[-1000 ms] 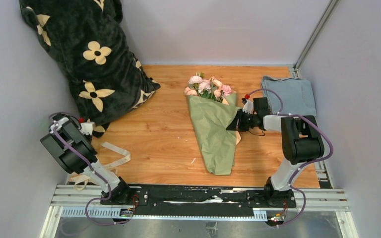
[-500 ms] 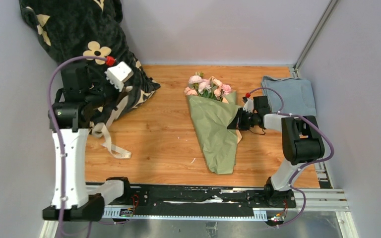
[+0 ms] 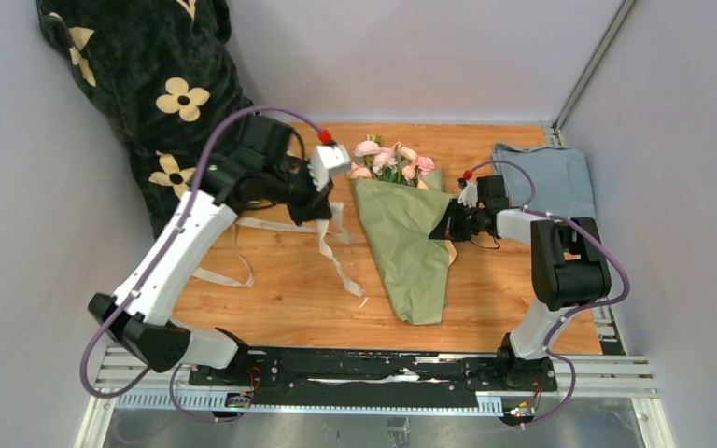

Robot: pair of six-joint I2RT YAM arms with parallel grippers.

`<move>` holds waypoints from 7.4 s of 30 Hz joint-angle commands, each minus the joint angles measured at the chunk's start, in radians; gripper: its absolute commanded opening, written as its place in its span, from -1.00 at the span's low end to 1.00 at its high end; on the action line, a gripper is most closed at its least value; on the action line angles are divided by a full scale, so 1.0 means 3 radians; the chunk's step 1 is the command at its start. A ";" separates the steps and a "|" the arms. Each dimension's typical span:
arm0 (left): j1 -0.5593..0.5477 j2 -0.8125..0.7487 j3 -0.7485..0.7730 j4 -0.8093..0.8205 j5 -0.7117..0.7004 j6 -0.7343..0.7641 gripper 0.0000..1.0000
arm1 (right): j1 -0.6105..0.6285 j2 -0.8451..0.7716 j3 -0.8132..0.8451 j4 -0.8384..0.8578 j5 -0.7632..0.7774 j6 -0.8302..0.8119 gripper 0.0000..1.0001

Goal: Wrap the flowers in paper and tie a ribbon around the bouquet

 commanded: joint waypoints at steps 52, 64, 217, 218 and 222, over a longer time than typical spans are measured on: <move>0.1996 0.0426 -0.2581 0.1008 -0.2011 0.0568 0.79 | 0.0944 0.0280 0.1447 0.0247 -0.0248 0.1265 -1.00; 0.2009 -0.0329 -0.3194 0.0592 -0.0864 0.1720 0.89 | 0.1504 0.0541 0.1108 0.0898 -0.0027 0.1596 -1.00; -0.0479 0.2005 -0.0576 0.1526 0.0058 -0.0630 -1.00 | 0.2172 -0.2392 -0.0709 0.1149 0.1131 -0.1833 -1.00; -0.0410 0.1985 -0.0588 0.1505 0.0096 -0.0629 -1.00 | 0.2169 -0.2246 -0.0718 0.1248 0.1066 -0.1787 -1.00; -0.0184 0.1904 -0.0673 0.1523 0.0135 -0.0626 -1.00 | 0.2163 -0.1590 -0.0601 0.1547 0.0840 -0.1634 -1.00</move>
